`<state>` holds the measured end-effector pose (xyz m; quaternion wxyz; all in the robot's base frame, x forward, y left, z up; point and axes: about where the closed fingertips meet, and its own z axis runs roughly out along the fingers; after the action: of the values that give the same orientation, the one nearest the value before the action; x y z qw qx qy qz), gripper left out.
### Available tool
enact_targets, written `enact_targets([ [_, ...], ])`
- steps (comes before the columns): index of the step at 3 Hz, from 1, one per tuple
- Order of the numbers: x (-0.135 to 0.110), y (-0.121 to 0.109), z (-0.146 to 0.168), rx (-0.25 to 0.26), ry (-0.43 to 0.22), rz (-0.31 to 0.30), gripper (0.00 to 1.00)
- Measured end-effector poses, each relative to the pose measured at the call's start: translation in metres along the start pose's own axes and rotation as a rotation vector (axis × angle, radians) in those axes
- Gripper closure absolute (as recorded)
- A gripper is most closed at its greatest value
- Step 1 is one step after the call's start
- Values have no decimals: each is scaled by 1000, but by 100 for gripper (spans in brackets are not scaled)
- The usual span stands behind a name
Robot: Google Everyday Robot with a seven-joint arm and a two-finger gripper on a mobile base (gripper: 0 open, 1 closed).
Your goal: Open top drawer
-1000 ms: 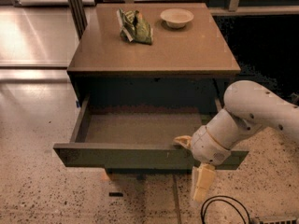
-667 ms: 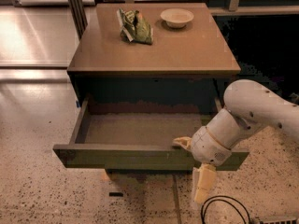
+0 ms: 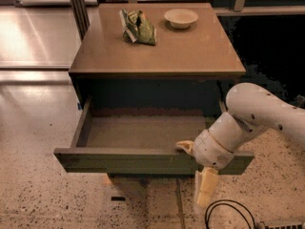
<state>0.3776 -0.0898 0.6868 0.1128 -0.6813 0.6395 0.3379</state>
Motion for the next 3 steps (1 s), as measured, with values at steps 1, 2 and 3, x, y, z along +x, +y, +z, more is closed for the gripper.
enact_targets([
  [1,-2,14,5,-37,-18,0,0],
  [2,-3,14,6,-39,-17,-3,0],
  [3,-16,26,16,-98,6,-23,0],
])
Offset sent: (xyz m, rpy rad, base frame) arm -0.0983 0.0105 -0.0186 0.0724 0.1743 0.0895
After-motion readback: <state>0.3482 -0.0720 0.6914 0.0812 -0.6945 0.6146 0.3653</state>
